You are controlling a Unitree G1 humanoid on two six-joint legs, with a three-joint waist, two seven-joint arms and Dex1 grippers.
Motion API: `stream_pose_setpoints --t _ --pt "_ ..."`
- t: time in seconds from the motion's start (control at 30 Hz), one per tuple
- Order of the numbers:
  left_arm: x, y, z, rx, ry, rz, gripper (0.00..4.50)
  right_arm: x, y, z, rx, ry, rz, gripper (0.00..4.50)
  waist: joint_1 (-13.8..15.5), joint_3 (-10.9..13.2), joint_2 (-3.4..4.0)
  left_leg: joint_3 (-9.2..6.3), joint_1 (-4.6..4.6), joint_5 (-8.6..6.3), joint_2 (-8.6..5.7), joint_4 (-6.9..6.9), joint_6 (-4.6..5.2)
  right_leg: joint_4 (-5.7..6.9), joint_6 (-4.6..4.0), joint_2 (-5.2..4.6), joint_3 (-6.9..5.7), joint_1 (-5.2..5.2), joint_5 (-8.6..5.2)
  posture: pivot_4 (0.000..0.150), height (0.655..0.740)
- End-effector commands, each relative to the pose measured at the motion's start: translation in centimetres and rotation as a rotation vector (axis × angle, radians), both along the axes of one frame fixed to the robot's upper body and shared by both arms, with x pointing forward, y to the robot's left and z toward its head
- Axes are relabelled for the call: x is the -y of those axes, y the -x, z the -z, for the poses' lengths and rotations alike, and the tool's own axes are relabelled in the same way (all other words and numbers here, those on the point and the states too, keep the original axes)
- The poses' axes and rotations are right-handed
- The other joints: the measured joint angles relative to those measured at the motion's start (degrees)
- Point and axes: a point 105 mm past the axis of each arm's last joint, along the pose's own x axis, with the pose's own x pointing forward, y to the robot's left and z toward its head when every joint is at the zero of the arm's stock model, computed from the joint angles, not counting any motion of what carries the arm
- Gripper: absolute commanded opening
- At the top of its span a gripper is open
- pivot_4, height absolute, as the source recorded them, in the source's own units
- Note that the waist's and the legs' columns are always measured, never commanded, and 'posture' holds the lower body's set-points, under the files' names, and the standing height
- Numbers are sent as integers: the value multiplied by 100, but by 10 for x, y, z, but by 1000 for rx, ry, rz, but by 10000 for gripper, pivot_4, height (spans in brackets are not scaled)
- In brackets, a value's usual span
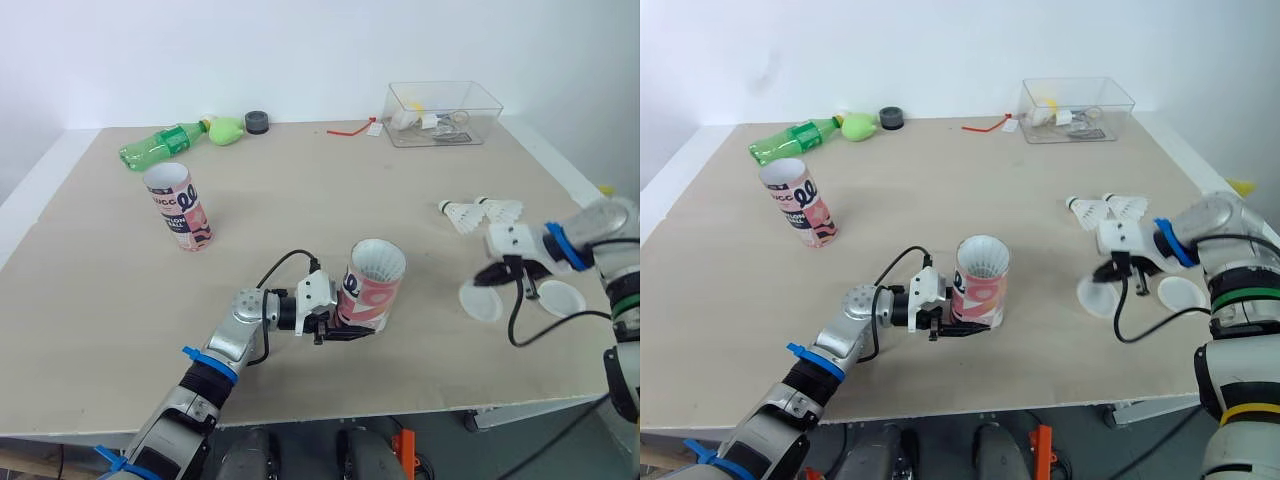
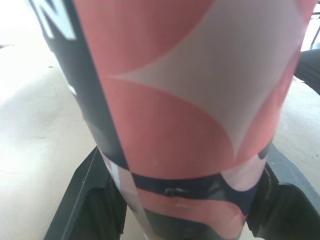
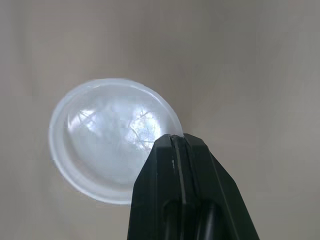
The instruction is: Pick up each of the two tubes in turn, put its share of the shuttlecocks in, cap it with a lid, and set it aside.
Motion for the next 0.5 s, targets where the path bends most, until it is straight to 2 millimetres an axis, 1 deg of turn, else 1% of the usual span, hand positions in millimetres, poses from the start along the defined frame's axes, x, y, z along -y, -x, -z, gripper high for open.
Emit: stream_pose_setpoints --t 0.03,0.1,0.2,0.3,0.43,0.5 --pt "-1 -10 0 -14 4 -43 22875 -21 6 -59 146 8 -134 454 13 1 0 0 0 0 0 -2 0 0 0 0 -2 0 -2 1500 7400" --pt "1 -16 0 -27 15 -66 22875 -35 8 -79 199 18 -198 454 35 1 -3 -4 -2 -1 0 -2 0 -1 -3 0 -6 0 -5 1500 7400" --pt "4 -21 1 -36 20 -84 22875 -50 10 -98 243 35 -260 454 41 2 -7 -1 -1 -1 1 0 0 -2 0 -3 -7 0 -4 1500 7400" --pt "8 -25 6 -33 6 -93 22875 -76 18 -121 295 40 -376 454 42 2 -5 5 -5 0 0 1 2 -2 5 -6 -4 -6 0 1500 7400" --pt "13 -28 5 -24 6 -95 22875 -104 31 -134 309 36 -506 454 49 2 -8 2 -18 0 1 0 2 -2 1 -6 -7 -17 -1 1500 7400" --pt "15 -31 5 -13 3 -105 22875 -116 36 -137 311 41 -565 454 49 3 -8 2 -20 -1 1 0 2 -3 1 -6 -8 -17 -1 1500 7400"
